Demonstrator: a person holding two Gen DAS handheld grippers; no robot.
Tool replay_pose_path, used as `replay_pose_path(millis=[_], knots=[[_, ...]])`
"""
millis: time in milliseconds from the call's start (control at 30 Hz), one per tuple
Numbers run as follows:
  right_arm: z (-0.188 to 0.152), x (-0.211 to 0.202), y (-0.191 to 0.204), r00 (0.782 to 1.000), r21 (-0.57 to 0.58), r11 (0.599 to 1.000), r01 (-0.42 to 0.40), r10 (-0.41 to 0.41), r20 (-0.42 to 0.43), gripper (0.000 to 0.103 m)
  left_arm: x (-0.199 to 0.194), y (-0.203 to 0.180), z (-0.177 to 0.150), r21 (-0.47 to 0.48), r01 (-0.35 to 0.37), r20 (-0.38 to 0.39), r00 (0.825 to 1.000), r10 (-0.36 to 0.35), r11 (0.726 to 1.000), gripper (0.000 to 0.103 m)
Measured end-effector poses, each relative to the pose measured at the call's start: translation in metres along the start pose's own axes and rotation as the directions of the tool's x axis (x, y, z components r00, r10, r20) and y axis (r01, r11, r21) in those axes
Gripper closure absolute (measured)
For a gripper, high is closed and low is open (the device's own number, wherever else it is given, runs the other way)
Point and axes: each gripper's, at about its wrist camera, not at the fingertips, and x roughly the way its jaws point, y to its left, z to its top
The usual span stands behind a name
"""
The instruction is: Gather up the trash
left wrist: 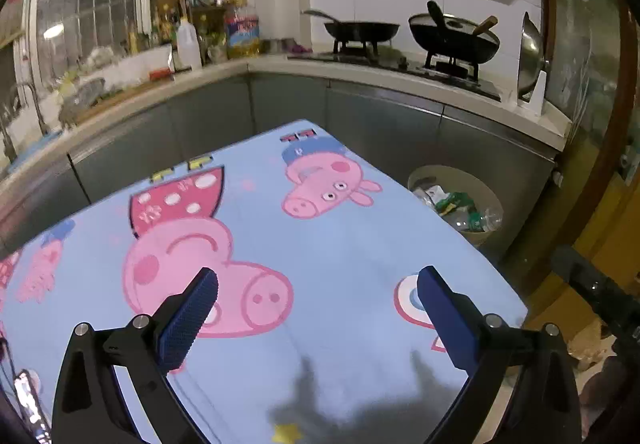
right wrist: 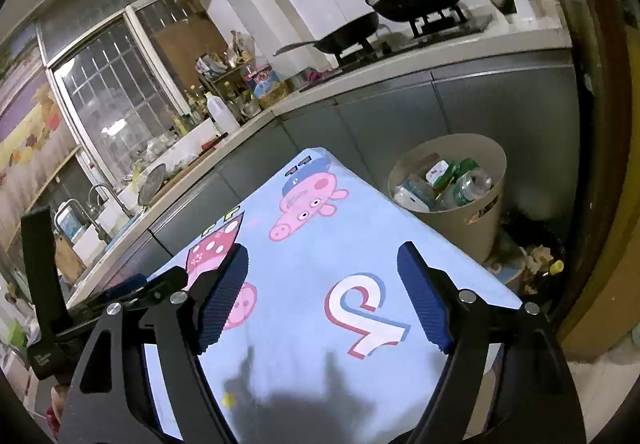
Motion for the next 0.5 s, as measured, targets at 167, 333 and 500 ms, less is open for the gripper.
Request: replay_pose_path(millis=[167, 333, 500], knots=[[0.000, -0.005, 0.003, 1.000, -0.002, 1.000, -0.001, 0.001, 0.000, 0.026, -0.012, -0.004, 0.000, 0.016, -0.016, 0.037, 0.999, 0.016, 1.000, 0.004], [0.001, -0.010, 0.007, 1.000, -0.005, 1.000, -0.004, 0.004, 0.011, 0.026, -0.019, -0.007, 0.001, 0.030, -0.035, 0.054, 0.998, 0.033, 0.999, 0.004], [0.001, -0.012, 0.009, 1.000, -0.007, 1.000, -0.002, 0.002, 0.012, 0.024, -0.023, -0.010, 0.001, 0.039, -0.040, 0.061, 0.997, 0.038, 0.998, 0.004]])
